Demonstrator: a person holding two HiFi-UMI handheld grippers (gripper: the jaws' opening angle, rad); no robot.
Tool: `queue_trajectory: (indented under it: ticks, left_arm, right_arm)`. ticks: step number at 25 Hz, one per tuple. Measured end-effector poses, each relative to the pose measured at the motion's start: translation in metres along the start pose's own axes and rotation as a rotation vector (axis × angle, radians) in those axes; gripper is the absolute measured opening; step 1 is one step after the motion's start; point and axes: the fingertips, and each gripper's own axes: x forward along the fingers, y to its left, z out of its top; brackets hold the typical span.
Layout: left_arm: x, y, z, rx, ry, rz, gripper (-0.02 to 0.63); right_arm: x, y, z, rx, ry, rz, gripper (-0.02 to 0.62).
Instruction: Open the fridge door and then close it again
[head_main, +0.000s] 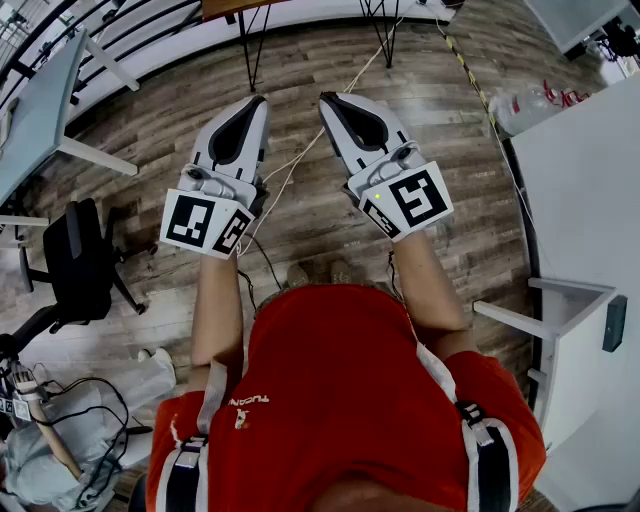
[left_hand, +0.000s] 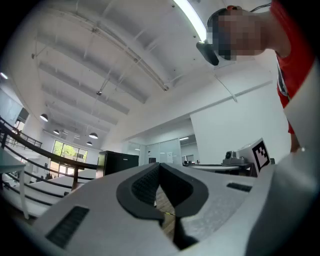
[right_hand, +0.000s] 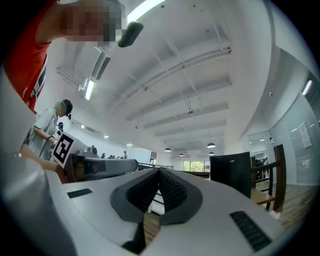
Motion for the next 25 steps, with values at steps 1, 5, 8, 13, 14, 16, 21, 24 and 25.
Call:
queue_trajectory:
  ticks: [1, 5, 8, 13, 14, 16, 21, 24, 25]
  left_arm:
    - [-0.002, 0.003, 0.0, 0.0, -0.001, 0.001, 0.009]
    - [-0.01, 0.015, -0.001, -0.005, -0.005, 0.008, 0.009]
    - [-0.016, 0.027, -0.001, -0.009, -0.01, 0.011, 0.009]
    - [-0.03, 0.053, -0.001, -0.017, -0.028, 0.006, 0.009]
    - [-0.031, 0.059, -0.002, -0.019, -0.031, 0.006, 0.009]
    - [-0.033, 0.071, -0.005, -0.026, -0.031, 0.004, 0.009]
    - [-0.022, 0.092, -0.016, -0.044, -0.022, -0.004, 0.009]
    - [-0.006, 0.106, -0.019, -0.039, -0.022, -0.006, 0.009]
    - [0.0, 0.111, -0.02, -0.037, -0.023, -0.005, 0.009]
  right_arm:
    - [0.002, 0.002, -0.001, 0.004, 0.001, 0.003, 0.025]
    - [0.013, 0.007, -0.005, 0.023, 0.0, 0.0, 0.026]
    - [0.022, 0.011, -0.009, 0.025, 0.0, -0.008, 0.026]
    - [0.04, 0.022, -0.013, 0.018, -0.01, -0.022, 0.026]
    - [0.044, 0.024, -0.013, 0.015, -0.01, -0.025, 0.026]
    - [0.051, 0.023, -0.016, 0.012, -0.007, -0.034, 0.026]
    - [0.068, 0.007, -0.024, 0.013, 0.004, -0.065, 0.026]
    - [0.08, -0.008, -0.028, 0.007, -0.002, -0.067, 0.026]
    - [0.086, -0.015, -0.03, 0.004, -0.004, -0.067, 0.026]
